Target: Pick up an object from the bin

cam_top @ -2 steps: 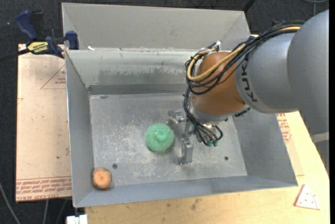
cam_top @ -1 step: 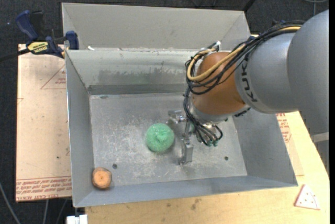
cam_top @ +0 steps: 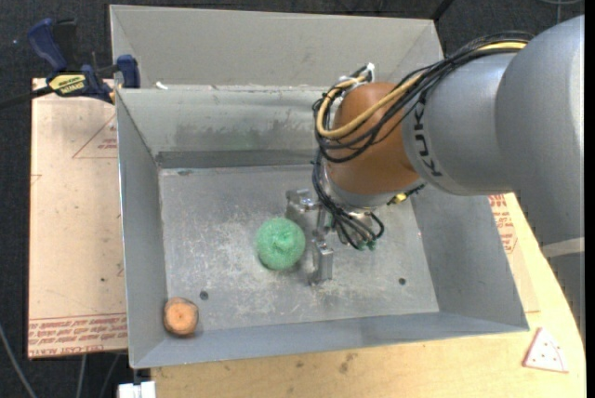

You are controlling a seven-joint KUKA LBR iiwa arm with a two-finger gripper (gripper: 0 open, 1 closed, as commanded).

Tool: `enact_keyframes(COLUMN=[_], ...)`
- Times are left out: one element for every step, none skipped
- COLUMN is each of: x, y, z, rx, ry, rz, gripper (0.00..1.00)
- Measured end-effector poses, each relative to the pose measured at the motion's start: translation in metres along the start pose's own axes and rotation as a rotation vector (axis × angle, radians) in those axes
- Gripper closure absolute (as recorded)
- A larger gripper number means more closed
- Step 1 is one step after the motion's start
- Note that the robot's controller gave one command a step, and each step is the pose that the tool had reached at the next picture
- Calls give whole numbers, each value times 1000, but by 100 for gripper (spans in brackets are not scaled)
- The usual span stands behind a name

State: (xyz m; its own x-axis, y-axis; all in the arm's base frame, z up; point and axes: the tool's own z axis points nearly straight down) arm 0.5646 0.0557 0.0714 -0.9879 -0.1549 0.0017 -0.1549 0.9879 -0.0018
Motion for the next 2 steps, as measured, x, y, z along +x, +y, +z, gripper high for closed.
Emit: enact_keyframes(x=[-21, -27], y=[28, 51], z=[0, 1], rx=[-4, -3], ry=[-7, -6], rz=[-48, -8], gripper=[0, 100])
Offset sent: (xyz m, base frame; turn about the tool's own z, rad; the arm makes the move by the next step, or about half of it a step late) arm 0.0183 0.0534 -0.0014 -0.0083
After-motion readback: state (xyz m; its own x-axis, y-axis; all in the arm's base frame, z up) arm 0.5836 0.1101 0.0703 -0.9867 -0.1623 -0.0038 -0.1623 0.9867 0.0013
